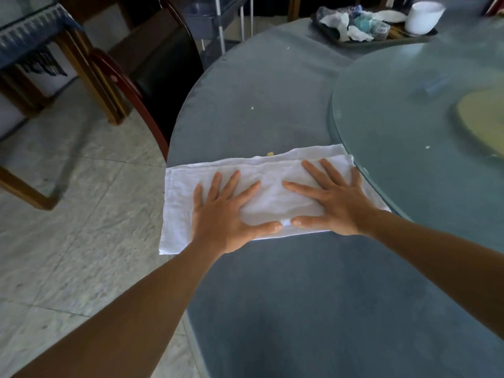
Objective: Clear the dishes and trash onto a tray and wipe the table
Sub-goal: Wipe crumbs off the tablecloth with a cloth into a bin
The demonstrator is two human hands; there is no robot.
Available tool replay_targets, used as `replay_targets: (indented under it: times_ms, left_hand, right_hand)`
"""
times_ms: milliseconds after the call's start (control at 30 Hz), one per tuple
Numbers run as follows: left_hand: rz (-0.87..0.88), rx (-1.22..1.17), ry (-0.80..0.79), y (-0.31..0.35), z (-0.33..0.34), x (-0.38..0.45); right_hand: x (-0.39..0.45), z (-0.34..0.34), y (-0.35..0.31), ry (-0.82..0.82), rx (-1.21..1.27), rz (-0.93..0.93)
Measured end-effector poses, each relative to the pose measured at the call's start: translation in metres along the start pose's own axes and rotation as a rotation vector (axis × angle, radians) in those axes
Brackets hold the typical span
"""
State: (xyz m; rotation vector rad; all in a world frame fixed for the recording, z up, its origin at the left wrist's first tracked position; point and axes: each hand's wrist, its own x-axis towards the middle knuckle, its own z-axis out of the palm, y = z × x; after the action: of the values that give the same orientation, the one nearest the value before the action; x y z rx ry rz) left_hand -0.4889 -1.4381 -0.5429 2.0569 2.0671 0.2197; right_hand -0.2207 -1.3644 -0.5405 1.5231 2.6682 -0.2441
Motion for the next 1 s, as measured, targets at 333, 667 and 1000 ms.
replay_targets:
  times_ms: [333, 667, 1000]
  left_hand:
    - [0.090, -0.024, 0.009, -0.039, -0.013, 0.101]
    - [0.220, -0.048, -0.019, -0.074, -0.028, 0.235]
    - [0.350, -0.035, -0.055, -0.093, -0.034, 0.356]
  right_hand:
    - [0.079, -0.013, 0.006, 0.005, 0.034, 0.093]
    - [0.176, -0.024, 0.022, 0.023, 0.050, 0.258]
    - [0.261, -0.035, 0.049, 0.044, 0.062, 0.368]
